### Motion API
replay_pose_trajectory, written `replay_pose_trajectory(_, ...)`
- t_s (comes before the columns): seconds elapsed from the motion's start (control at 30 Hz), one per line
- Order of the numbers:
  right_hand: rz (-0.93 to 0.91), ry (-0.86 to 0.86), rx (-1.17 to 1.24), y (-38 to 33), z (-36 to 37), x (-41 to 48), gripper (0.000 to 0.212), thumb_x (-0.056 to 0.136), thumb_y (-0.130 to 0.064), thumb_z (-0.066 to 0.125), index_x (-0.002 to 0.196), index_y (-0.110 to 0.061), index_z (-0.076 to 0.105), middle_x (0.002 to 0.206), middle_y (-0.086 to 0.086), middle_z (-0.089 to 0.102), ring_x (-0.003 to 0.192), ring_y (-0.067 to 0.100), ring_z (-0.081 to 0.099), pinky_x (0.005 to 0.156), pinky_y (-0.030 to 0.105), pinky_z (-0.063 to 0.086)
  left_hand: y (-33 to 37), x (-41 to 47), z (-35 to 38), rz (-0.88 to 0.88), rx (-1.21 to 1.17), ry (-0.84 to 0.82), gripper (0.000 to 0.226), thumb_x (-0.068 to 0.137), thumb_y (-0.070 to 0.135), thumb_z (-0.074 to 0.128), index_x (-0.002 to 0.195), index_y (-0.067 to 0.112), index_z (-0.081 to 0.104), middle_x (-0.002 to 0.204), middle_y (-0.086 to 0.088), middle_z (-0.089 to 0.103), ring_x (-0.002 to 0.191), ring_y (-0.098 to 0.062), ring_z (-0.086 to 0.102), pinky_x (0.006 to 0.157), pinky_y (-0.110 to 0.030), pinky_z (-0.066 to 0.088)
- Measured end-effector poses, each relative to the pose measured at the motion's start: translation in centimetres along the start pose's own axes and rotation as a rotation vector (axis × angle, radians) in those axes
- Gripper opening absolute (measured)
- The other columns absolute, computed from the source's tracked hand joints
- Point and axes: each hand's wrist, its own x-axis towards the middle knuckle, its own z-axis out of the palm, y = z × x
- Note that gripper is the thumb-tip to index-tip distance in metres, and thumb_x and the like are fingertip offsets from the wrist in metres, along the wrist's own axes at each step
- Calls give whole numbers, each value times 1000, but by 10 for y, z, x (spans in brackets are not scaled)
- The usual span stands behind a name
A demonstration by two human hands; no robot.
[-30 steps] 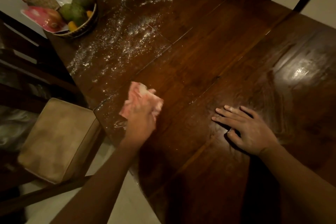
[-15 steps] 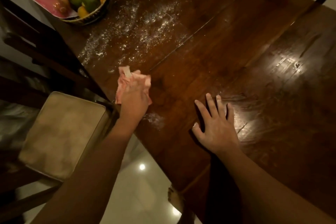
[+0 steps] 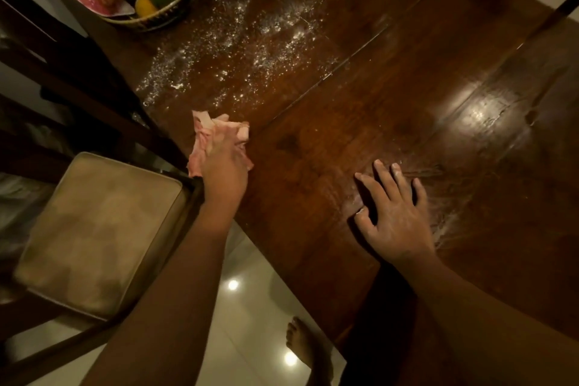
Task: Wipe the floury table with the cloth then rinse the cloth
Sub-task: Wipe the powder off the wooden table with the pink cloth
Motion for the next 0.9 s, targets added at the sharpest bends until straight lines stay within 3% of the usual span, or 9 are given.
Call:
replay_pose_trajectory(0.1,-5,-1,-12,-2,1,3,62,93,-48,35,153,-40,27,169,-5,8,155,18,-3,123,54,3,14,-42,7,174,-47,-33,48,96,7,47,140,26,45,151,-1,42,137,-22,42,117,-46,29)
replay_pose_trajectory(0.23,-41,-20,-64,-4,2,8,66,92,-50,34,157,-37,22,169,0,5,155,22,-5,122,56,3,-1,-71,3,357,22,-349,50,99,15,51,144,32,39,140,-3,54,132,-23,48,112,-44,35)
replay_pose_trajectory(0.33,-64,-24,-84,0,2,7,68,92,-50,33,157,-35,22,169,3,7,155,26,-3,122,58,5,-19,-26,-11,161,-51,-255,29,97,17,55,126,20,58,114,-3,62,104,-22,59,90,-35,49)
replay_pose_trajectory(0.43,-73,-28,-82,1,3,7,68,92,-51,33,157,-34,23,169,4,7,156,26,-2,122,59,5,-38,24,-26,0,28,-23,40,92,8,54,132,11,56,145,-10,46,131,-30,43,106,-47,41)
replay_pose_trajectory(0.53,-78,-34,-84,1,4,10,69,92,-50,36,157,-33,24,169,5,8,156,26,-1,122,58,5,-22,30,-12,-126,271,31,42,97,13,44,139,9,47,151,-14,40,138,-37,35,113,-55,28)
replay_pose_trajectory(0.67,-101,-44,-102,-1,1,16,67,92,-50,38,156,-33,28,168,5,11,156,26,2,122,57,7,19,-26,16,214,321,-152,50,97,23,27,145,14,39,149,-15,43,138,-38,40,110,-61,32)
replay_pose_trajectory(0.77,-81,-40,-68,-3,1,19,64,92,-48,38,154,-35,31,168,1,14,156,24,4,122,55,7,37,-32,24,439,190,-443,52,100,25,28,152,29,27,160,4,25,151,-26,14,118,-62,12)
replay_pose_trajectory(0.83,-56,-24,-22,-4,0,20,63,92,-48,37,154,-36,31,168,-2,15,155,21,5,123,52,6,46,2,24,476,137,-410,52,101,18,37,150,35,30,162,9,18,151,-18,7,120,-57,8)
replay_pose_trajectory(0.9,10,-8,10,-5,-1,22,65,93,-49,34,156,-37,26,168,-5,12,155,16,5,124,49,4,51,50,33,402,95,-287,49,100,13,41,145,33,39,160,8,26,147,-20,26,119,-57,18)
